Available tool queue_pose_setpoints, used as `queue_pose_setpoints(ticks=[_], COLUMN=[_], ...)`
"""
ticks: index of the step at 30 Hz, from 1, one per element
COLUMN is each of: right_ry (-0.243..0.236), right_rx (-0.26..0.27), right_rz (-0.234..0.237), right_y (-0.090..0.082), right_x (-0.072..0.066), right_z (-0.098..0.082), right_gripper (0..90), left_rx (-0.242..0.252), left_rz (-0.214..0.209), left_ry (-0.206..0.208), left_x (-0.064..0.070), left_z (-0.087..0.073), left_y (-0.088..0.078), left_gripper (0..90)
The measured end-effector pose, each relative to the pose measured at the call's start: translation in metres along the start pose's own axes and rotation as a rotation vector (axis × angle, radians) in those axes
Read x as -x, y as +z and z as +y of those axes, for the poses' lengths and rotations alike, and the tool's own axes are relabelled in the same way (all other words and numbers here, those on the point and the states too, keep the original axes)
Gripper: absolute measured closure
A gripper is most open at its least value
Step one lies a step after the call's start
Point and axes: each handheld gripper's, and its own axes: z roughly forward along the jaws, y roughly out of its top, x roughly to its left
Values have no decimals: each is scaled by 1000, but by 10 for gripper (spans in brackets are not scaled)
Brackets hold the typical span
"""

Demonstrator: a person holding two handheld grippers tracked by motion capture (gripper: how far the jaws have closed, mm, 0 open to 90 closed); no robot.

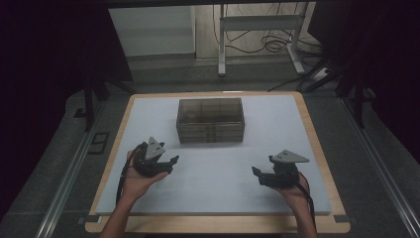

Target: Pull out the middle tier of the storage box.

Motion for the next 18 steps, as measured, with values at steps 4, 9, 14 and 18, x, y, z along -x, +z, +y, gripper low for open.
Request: queue_pose_setpoints(ticks=[4,9,14,18], right_ry=[1,8,10,8], right_rx=[-3,-2,-1,-7], right_rz=[-3,-9,-11,-11], right_y=[0,0,0,0], right_x=[0,2,2,1], right_z=[-1,-1,-1,-1], right_gripper=[209,209,209,209], left_rx=[-8,-11,-16,-12], left_rz=[20,36,51,60], left_ry=[8,24,37,50], left_x=[-4,-4,-6,-7], left_z=[3,7,10,14], left_y=[4,4,4,4], left_gripper=[320,329,332,336])
